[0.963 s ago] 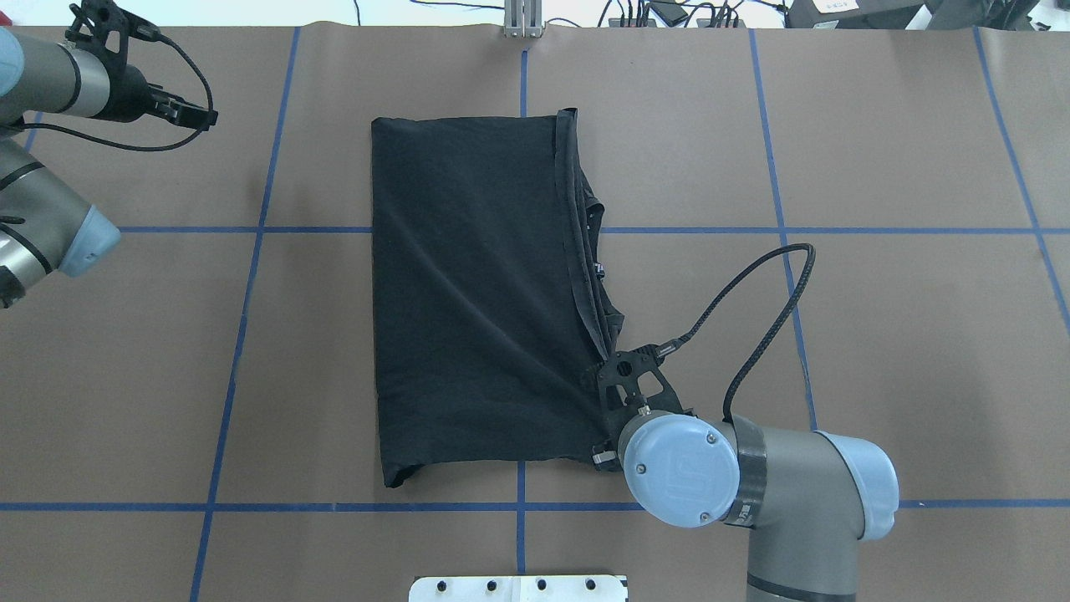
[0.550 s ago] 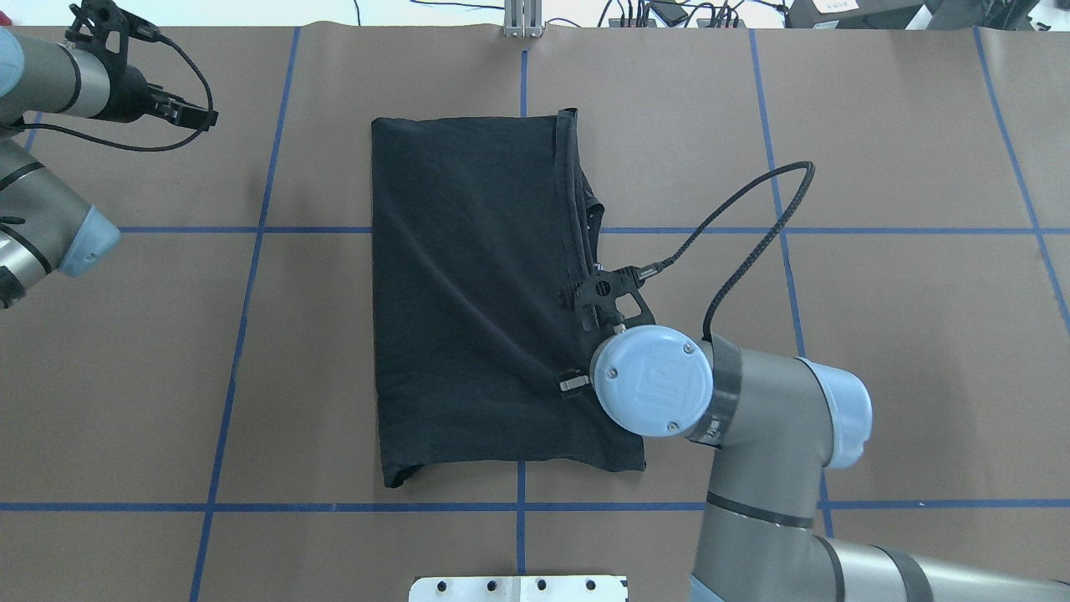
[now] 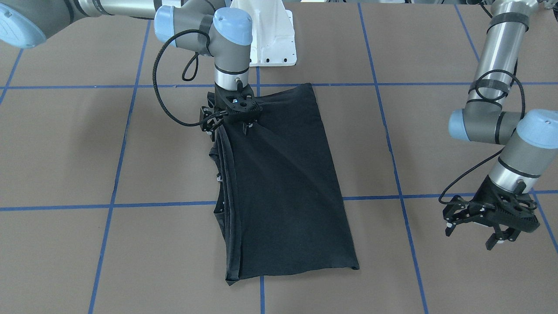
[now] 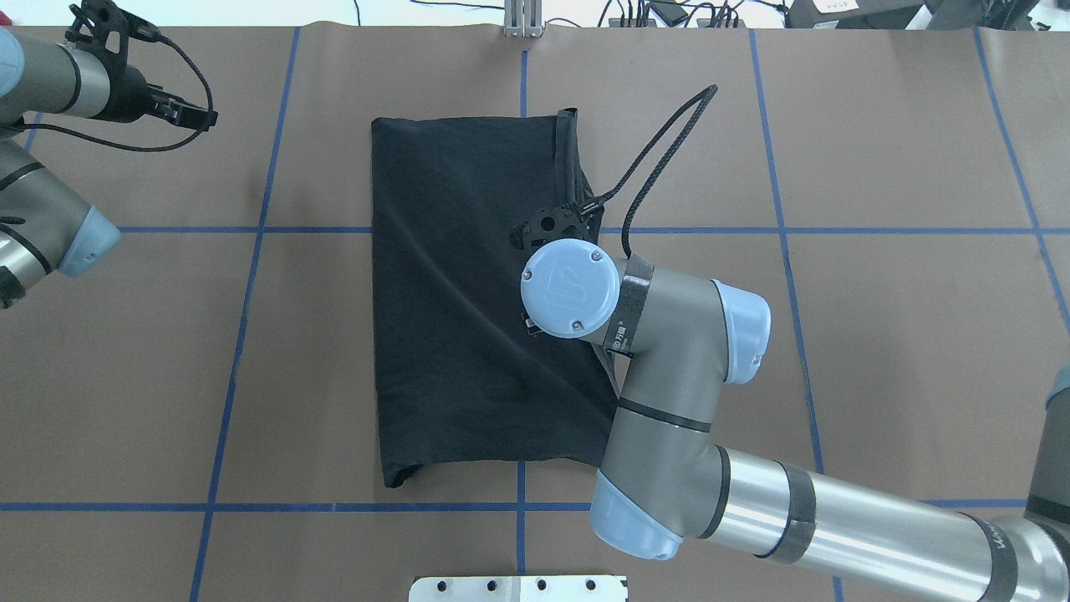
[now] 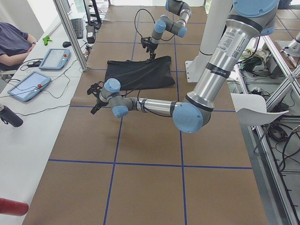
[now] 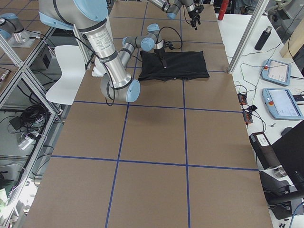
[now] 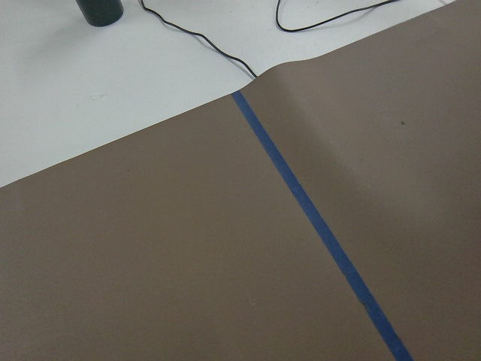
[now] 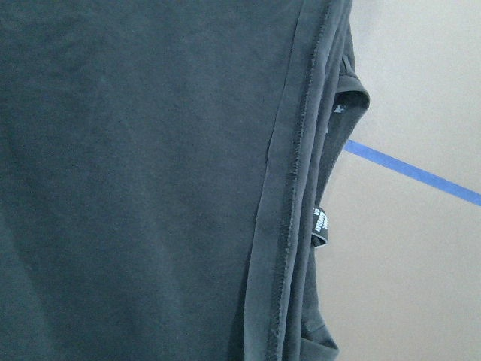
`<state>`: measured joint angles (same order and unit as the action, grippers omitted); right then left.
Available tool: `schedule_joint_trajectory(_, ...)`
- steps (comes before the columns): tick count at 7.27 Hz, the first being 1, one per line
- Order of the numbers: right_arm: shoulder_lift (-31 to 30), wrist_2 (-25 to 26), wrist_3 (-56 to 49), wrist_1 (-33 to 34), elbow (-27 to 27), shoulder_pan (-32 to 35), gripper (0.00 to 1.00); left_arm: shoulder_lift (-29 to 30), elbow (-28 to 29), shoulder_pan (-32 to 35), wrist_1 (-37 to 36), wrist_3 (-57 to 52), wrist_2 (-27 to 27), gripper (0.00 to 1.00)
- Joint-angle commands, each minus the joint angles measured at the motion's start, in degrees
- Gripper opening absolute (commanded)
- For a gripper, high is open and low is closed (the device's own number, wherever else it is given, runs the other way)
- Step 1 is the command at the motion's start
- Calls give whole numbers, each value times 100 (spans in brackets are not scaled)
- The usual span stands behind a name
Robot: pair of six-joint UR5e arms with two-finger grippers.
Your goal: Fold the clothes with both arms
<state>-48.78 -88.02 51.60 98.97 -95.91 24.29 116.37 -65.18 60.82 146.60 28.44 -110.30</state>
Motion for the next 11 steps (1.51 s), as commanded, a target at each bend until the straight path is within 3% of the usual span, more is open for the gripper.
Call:
schedule_joint_trajectory(1, -9, -14, -80, 53, 404, 6, 99, 0, -4, 0, 0, 3, 0, 100)
schedule_joint_trajectory(8, -193, -40, -272, 79, 450, 119, 99, 0, 14, 0, 0, -5, 0, 100)
schedule_joint_trajectory(9, -359, -49, -404, 70, 372, 216, 99, 0, 14, 0, 0, -5, 0, 100)
schedule_joint_trajectory(11, -1129, -136, -763, 70, -319, 418, 99, 0, 23, 0, 0, -5, 0, 100)
